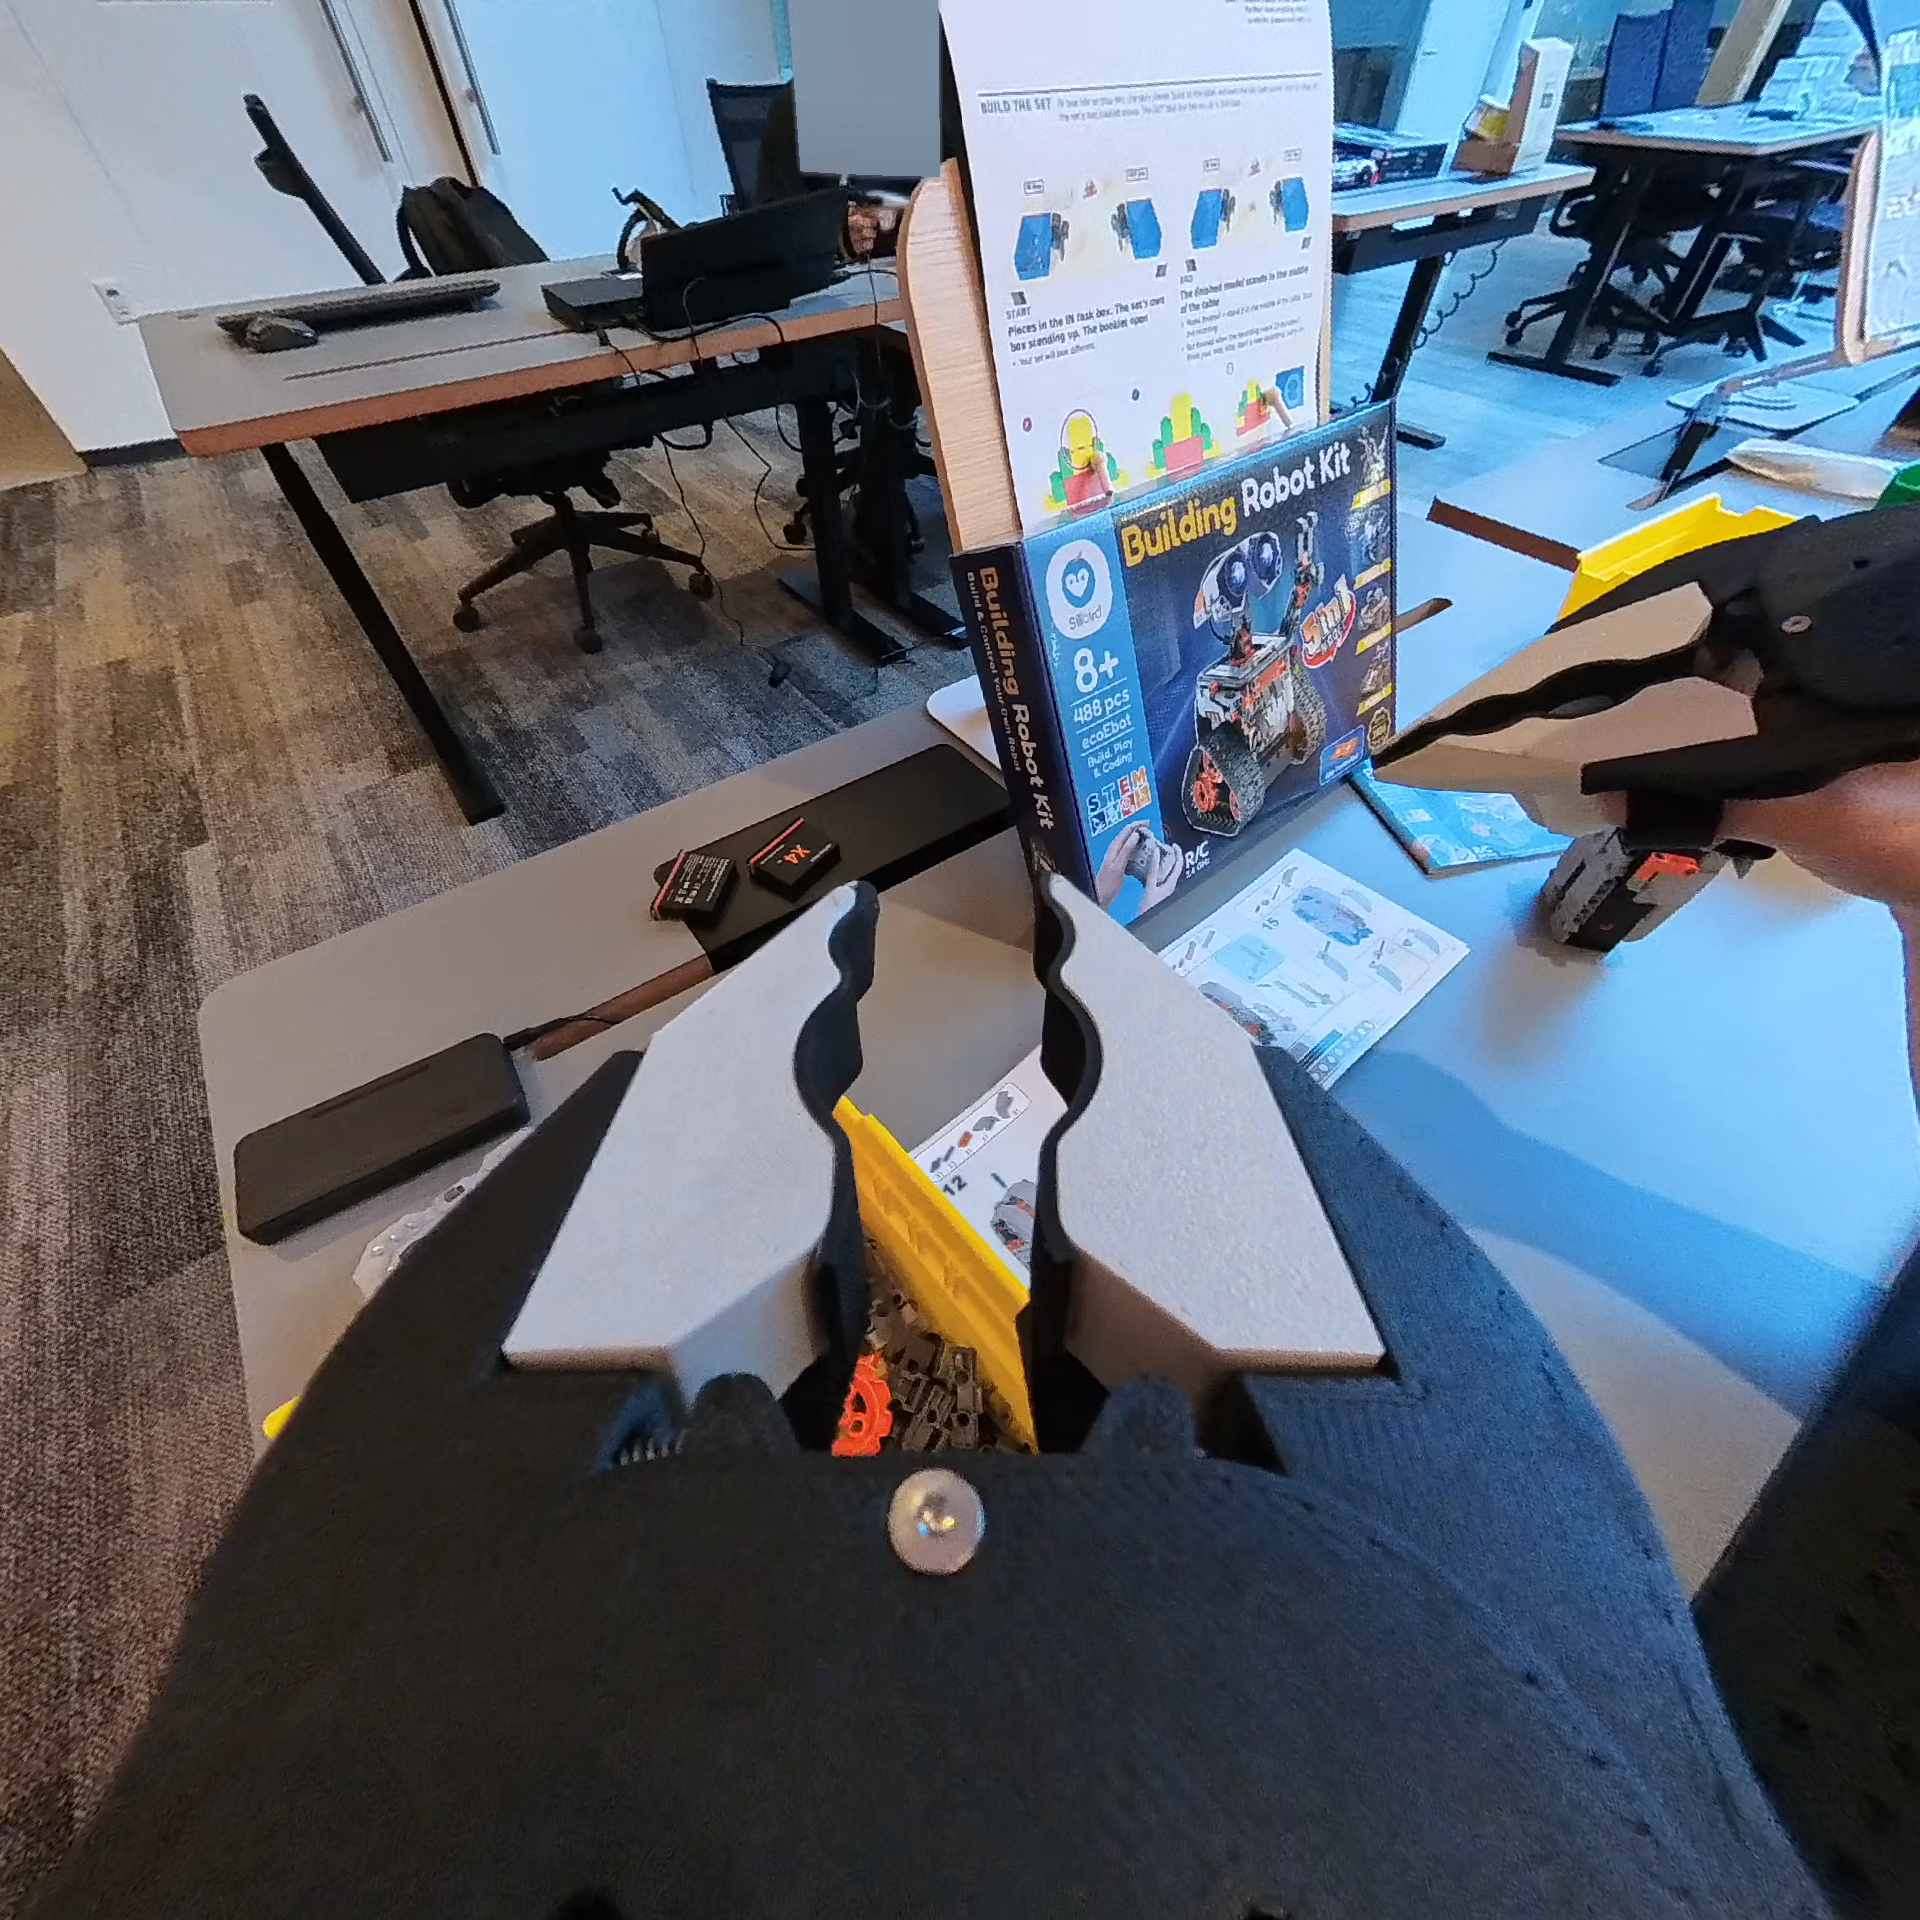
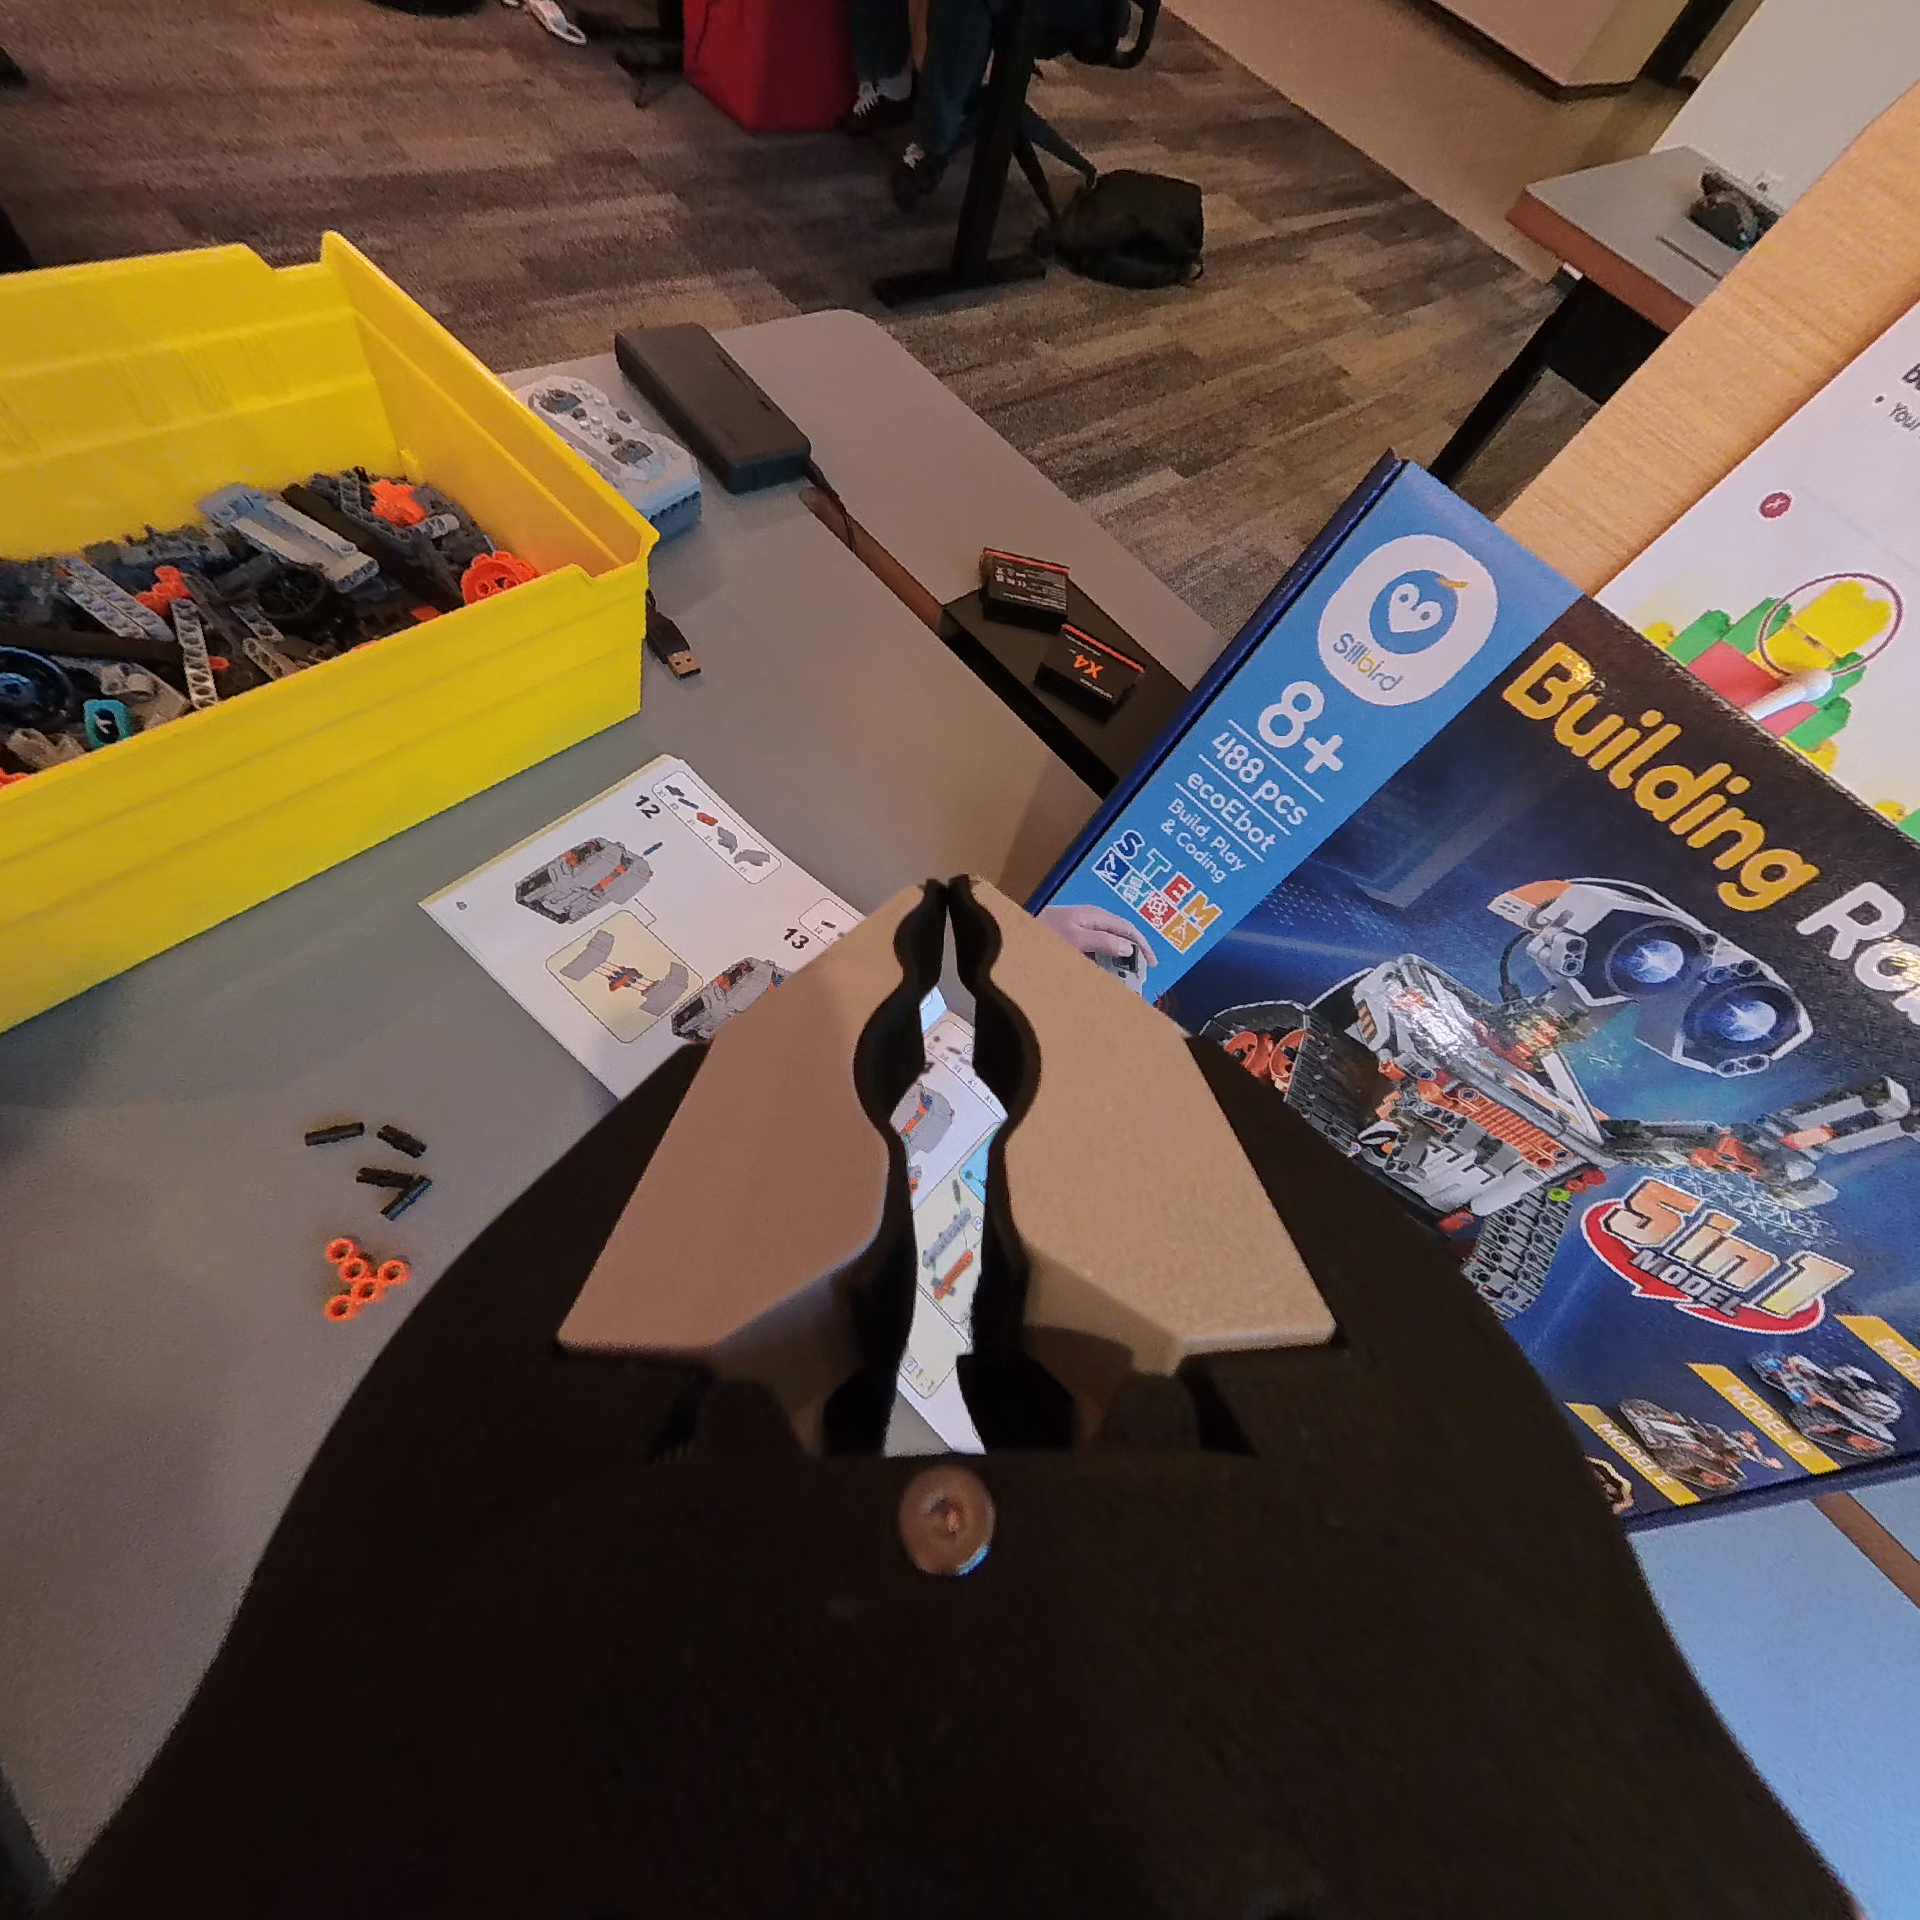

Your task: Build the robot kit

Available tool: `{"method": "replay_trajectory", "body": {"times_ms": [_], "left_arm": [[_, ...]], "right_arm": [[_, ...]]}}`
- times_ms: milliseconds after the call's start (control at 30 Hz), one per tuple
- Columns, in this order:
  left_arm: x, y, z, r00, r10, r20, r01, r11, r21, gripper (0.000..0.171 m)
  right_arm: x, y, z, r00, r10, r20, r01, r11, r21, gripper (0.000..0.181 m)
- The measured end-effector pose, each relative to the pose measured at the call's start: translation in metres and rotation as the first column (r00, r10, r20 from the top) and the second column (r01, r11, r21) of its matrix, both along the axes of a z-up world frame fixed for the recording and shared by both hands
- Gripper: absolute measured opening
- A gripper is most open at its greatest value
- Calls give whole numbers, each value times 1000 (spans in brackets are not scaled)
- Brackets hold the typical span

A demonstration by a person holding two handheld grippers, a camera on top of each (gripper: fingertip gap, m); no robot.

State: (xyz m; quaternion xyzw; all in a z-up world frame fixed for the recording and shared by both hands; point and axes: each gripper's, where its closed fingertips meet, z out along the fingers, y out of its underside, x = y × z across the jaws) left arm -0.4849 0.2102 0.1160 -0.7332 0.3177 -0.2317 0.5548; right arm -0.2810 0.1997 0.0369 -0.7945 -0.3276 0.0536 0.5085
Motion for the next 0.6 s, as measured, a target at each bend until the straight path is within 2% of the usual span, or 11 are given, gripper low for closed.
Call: {"method": "replay_trajectory", "body": {"times_ms": [600], "left_arm": [[0, -2, 3, 1000, 0, -3, 0, 1000, 17, 25]], "right_arm": [[7, -1, 1, 1000, -9, 3, 9, 1000, -7, 0]]}}
